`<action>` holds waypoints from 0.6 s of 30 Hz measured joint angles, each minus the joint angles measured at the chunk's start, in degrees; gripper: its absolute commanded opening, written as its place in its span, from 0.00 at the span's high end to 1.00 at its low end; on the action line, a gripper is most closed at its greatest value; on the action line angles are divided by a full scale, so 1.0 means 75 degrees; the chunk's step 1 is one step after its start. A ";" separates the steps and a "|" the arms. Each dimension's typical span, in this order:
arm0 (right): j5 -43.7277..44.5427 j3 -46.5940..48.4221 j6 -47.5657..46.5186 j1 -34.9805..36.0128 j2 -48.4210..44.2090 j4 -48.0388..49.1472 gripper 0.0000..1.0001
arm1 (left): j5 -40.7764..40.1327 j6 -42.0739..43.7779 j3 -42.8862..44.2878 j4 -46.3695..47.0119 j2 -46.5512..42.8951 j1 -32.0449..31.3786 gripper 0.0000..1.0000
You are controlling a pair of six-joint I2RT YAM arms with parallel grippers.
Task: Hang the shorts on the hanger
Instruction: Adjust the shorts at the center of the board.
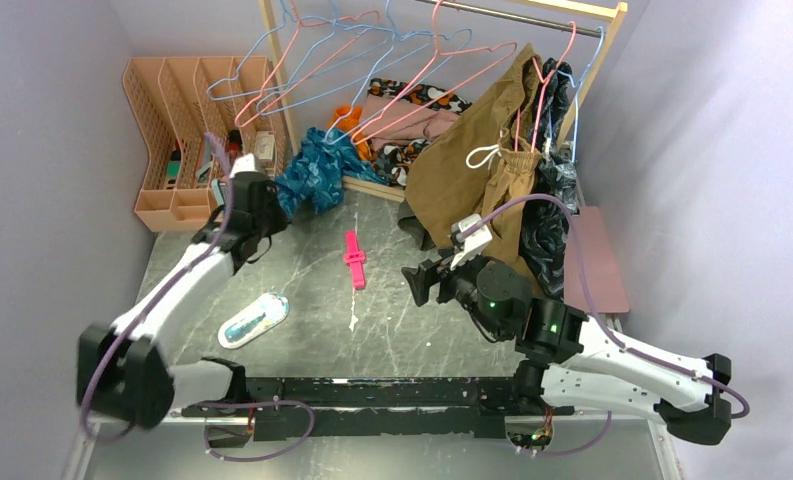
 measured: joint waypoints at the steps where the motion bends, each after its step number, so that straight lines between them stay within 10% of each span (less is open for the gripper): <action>1: 0.0041 0.0009 -0.0006 0.0000 -0.0026 -0.0020 0.16 | 0.0003 0.0003 0.0099 -0.0152 -0.0574 -0.0041 0.93; 9: 0.0329 0.0431 -0.0201 0.0000 -0.0140 -0.0154 0.15 | 0.0568 0.0277 0.1982 -0.1003 -0.3386 -0.0096 0.93; 18: 0.0370 0.0644 -0.0262 0.0000 -0.0184 -0.0160 0.15 | 0.1836 0.0405 0.2975 -0.1320 -0.3891 -0.0105 0.93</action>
